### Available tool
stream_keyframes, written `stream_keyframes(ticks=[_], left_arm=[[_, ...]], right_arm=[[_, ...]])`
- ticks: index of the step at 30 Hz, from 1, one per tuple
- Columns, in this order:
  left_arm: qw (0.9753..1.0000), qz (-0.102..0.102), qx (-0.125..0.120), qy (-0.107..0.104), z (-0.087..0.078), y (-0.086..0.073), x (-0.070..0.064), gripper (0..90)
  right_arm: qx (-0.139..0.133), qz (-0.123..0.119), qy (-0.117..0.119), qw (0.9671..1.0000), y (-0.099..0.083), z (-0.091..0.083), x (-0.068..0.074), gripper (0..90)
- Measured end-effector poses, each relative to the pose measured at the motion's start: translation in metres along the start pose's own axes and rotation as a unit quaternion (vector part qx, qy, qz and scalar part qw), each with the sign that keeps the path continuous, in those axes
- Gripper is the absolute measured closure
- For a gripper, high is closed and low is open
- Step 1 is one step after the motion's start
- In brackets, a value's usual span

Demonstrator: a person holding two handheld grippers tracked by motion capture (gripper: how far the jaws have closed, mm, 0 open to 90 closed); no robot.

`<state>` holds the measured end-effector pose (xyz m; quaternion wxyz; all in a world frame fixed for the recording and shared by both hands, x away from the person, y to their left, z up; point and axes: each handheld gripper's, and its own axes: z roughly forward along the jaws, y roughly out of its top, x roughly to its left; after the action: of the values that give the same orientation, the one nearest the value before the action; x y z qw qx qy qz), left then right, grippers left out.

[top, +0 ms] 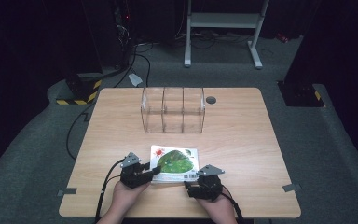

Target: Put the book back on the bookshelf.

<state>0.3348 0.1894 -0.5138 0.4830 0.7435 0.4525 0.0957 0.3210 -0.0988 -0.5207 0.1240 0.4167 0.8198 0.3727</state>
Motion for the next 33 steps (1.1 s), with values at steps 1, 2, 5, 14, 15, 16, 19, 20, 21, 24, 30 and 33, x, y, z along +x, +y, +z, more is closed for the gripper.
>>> stream_keyframes(ticks=[1, 2, 5, 14, 15, 16, 19, 20, 21, 24, 30, 33], left_arm=[[1.0000, 0.004, 0.001, -0.001, 0.000, 0.000, 0.001, 58.9], [1.0000, 0.006, 0.002, -0.001, 0.000, 0.000, 0.001, 59.1], [0.9999, 0.016, 0.002, -0.001, -0.001, -0.001, 0.000, 59.5], [0.9984, 0.056, 0.000, 0.011, -0.003, -0.003, -0.005, 59.9], [0.9983, 0.058, -0.002, 0.010, -0.003, -0.003, -0.005, 60.0], [0.9980, 0.062, -0.002, 0.011, -0.004, -0.003, -0.006, 60.2], [0.9973, 0.072, -0.005, 0.012, -0.006, -0.003, -0.007, 60.5], [0.9971, 0.076, -0.004, 0.012, -0.006, -0.002, -0.008, 60.5], [0.9964, 0.083, -0.008, 0.014, -0.007, -0.002, -0.009, 60.6], [0.9958, 0.089, -0.013, 0.014, -0.009, -0.002, -0.012, 60.8], [0.9930, 0.115, -0.023, 0.017, -0.013, 0.000, -0.017, 61.6], [0.9911, 0.128, -0.028, 0.022, -0.015, 0.001, -0.021, 62.8]], right_arm=[[-0.003, 0.010, 0.009, 0.9999, 0.000, -0.002, -0.002, 27.8], [-0.007, 0.013, 0.013, 0.9998, 0.000, -0.002, -0.005, 28.0], [-0.013, 0.023, 0.012, 0.9996, 0.000, -0.004, -0.008, 28.5], [-0.046, 0.011, -0.005, 0.9989, -0.002, -0.004, -0.008, 34.5], [-0.046, 0.014, -0.005, 0.9988, -0.002, -0.004, -0.009, 34.8], [-0.048, 0.014, -0.005, 0.9987, -0.002, -0.004, -0.010, 35.4], [-0.052, 0.020, -0.003, 0.9984, -0.002, -0.005, -0.012, 35.3], [-0.054, 0.023, -0.002, 0.9983, -0.002, -0.005, -0.012, 35.1], [-0.055, 0.025, 0.001, 0.9982, -0.002, -0.005, -0.013, 35.1], [-0.048, 0.030, 0.013, 0.9983, -0.001, -0.003, -0.015, 34.5], [-0.058, 0.028, 0.016, 0.9978, -0.001, -0.002, -0.016, 33.1], [-0.055, 0.037, 0.020, 0.9976, -0.001, -0.002, -0.017, 32.1]])
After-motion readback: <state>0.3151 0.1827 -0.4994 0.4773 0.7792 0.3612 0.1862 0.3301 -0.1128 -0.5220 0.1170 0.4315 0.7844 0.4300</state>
